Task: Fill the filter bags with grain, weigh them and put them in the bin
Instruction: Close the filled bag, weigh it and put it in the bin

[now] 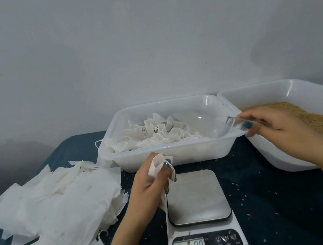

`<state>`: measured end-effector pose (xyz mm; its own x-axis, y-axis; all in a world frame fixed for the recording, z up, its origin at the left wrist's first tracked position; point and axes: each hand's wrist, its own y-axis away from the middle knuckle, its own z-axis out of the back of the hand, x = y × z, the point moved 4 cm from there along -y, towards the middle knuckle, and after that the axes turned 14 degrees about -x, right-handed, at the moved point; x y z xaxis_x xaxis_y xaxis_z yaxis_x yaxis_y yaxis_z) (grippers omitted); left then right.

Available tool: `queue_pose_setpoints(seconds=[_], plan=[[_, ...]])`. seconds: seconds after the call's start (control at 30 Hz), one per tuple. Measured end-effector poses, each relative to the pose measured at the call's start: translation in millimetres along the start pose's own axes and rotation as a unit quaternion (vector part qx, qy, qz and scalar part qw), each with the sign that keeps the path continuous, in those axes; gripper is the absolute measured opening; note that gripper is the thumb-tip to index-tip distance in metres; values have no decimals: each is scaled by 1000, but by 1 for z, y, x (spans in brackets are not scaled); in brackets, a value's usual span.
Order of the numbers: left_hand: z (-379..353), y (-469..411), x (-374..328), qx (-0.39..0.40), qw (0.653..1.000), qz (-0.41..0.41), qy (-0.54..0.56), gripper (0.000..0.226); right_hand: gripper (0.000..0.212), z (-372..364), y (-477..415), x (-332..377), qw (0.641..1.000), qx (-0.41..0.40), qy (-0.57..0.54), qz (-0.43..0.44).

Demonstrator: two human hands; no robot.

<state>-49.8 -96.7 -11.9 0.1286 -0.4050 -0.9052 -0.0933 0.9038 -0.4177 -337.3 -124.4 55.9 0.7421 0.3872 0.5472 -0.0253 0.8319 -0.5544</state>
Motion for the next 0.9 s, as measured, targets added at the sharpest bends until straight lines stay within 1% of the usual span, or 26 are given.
queue_pose_setpoints(seconds=[0.07,0.1,0.2,0.27,0.3,0.37,0.4,0.47,0.53,0.6,0.63,0.7,0.77,0.83,0.9], plan=[[2,-2,2,12,1000,-11,-16,33,22,-3,-2,-13,999,-27,-16,-44],[4,-3,4,12,999,-13,-27,35,20,-5,-4,-21,997,-37,-14,-70],[8,-7,8,0,996,-23,-81,32,25,-5,-8,-45,987,-71,10,-143],[9,-8,9,-9,995,-19,-96,31,18,-6,-8,-54,982,-89,15,-168],[9,-8,9,-13,996,-9,-88,31,14,-5,-8,-58,979,-95,28,-175],[10,-8,8,-23,998,7,-58,31,16,-1,-8,-69,973,-105,75,-193],[10,-8,9,-29,999,14,-43,31,19,4,-8,-75,967,-109,113,-203],[11,-7,12,-48,998,44,-3,34,30,19,-10,-88,944,-113,217,-222],[13,-8,15,-86,989,97,72,33,36,32,-9,-101,915,-113,294,-251],[15,-11,15,-113,972,141,149,29,35,35,-8,-109,902,-99,327,-262],[15,-11,14,-115,971,146,149,28,33,34,-7,-113,899,-78,342,-263],[11,-10,8,-90,985,125,81,33,28,30,-6,-120,887,-3,376,-267],[2,-7,2,-35,994,94,32,35,25,28,-8,-123,874,53,398,-276],[-11,-4,-4,20,997,79,16,33,23,26,-10,-125,871,72,388,-293],[-22,-3,-8,69,995,61,23,34,22,26,-9,-123,875,61,385,-289]])
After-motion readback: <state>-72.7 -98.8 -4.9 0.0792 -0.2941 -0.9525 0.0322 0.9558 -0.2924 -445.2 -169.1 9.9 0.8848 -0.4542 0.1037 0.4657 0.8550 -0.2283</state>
